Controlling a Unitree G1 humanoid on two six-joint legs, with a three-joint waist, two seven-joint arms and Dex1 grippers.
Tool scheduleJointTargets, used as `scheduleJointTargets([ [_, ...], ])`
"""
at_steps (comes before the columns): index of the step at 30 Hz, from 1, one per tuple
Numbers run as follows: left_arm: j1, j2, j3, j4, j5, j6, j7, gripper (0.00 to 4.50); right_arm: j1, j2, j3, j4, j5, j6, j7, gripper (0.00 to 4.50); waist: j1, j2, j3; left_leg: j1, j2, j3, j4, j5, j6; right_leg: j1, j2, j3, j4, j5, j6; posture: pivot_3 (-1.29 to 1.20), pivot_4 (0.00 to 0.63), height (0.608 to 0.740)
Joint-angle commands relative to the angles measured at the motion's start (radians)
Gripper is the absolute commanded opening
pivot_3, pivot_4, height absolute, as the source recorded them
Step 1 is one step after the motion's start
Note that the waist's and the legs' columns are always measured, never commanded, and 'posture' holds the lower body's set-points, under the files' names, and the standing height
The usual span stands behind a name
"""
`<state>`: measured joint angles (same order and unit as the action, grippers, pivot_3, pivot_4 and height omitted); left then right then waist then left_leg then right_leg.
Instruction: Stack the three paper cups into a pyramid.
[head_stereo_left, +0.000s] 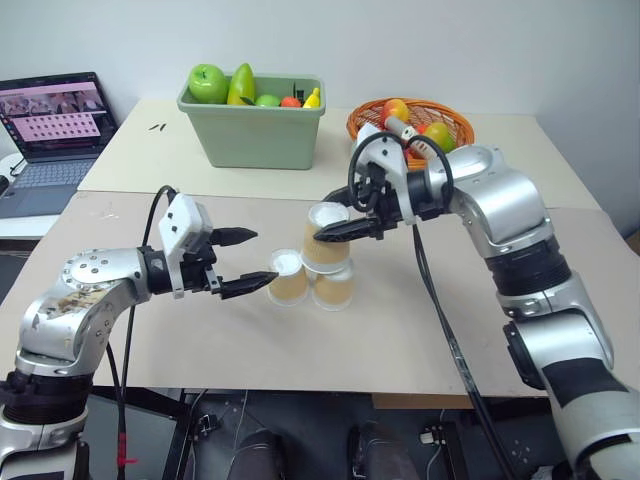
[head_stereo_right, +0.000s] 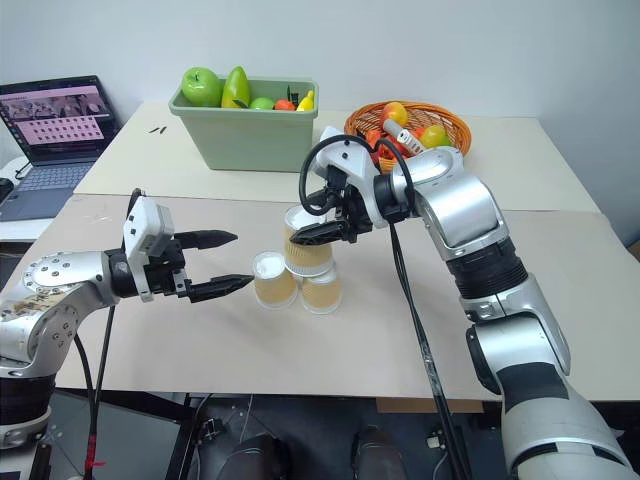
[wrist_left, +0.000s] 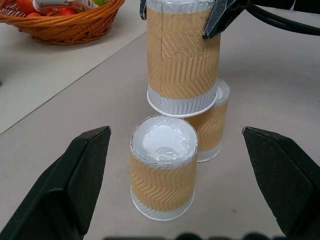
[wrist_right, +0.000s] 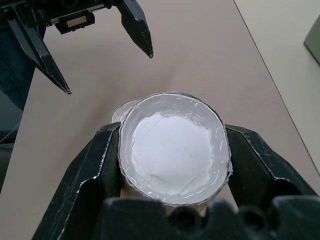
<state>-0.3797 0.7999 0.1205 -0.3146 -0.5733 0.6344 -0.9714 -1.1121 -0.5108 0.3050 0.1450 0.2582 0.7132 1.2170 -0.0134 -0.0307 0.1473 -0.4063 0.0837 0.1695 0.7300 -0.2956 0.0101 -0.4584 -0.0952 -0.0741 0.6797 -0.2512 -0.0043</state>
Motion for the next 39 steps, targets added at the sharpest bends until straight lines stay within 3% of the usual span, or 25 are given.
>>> scheduleJointTargets([
  [1, -0.018, 0.009, 0.006, -0.02, -0.001, -0.012, 0.003, 4.5, -0.029, 0.006, -0.023, -0.053, 0.02, 0.014, -0.003, 2.65, 0.0, 0.0, 0.0, 0.0, 0.0, 0.0, 0.0, 0.0, 0.0, 0.0, 0.0, 0.0, 0.0, 0.0, 0.0, 0.0, 0.15, 0.708],
  [18, -0.028, 0.01, 0.008, -0.016, 0.002, -0.009, 0.012, 4.5, -0.016, 0.047, 0.007, -0.065, -0.005, 0.01, -0.02, 2.65, 0.0, 0.0, 0.0, 0.0, 0.0, 0.0, 0.0, 0.0, 0.0, 0.0, 0.0, 0.0, 0.0, 0.0, 0.0, 0.0, 0.15, 0.708],
  [20, -0.026, 0.01, 0.011, -0.02, -0.002, -0.005, 0.016, 4.5, -0.015, 0.05, 0.007, -0.04, -0.013, -0.006, -0.028, 3.64, 0.0, 0.0, 0.0, 0.0, 0.0, 0.0, 0.0, 0.0, 0.0, 0.0, 0.0, 0.0, 0.0, 0.0, 0.0, 0.0, 0.15, 0.708],
  [23, -0.024, 0.01, 0.011, -0.021, -0.002, -0.004, 0.02, 4.5, -0.017, 0.051, 0.009, -0.021, -0.021, -0.023, -0.036, 4.47, 0.0, 0.0, 0.0, 0.0, 0.0, 0.0, 0.0, 0.0, 0.0, 0.0, 0.0, 0.0, 0.0, 0.0, 0.0, 0.0, 0.15, 0.708],
  [28, -0.023, 0.011, 0.013, -0.026, -0.007, 0.0, 0.024, 4.5, -0.033, 0.047, -0.008, -0.028, -0.003, -0.023, -0.023, 4.47, 0.0, 0.0, 0.0, 0.0, 0.0, 0.0, 0.0, 0.0, 0.0, 0.0, 0.0, 0.0, 0.0, 0.0, 0.0, 0.0, 0.15, 0.708],
  [39, -0.023, 0.009, 0.018, -0.022, -0.005, -0.001, 0.036, 4.5, -0.136, -0.024, -0.174, -0.084, 0.192, 0.125, 0.036, 4.47, 0.001, 0.0, 0.0, 0.0, 0.0, 0.0, 0.0, 0.0, 0.0, 0.0, 0.0, 0.0, 0.0, 0.0, 0.0, 0.0, 0.15, 0.708],
])
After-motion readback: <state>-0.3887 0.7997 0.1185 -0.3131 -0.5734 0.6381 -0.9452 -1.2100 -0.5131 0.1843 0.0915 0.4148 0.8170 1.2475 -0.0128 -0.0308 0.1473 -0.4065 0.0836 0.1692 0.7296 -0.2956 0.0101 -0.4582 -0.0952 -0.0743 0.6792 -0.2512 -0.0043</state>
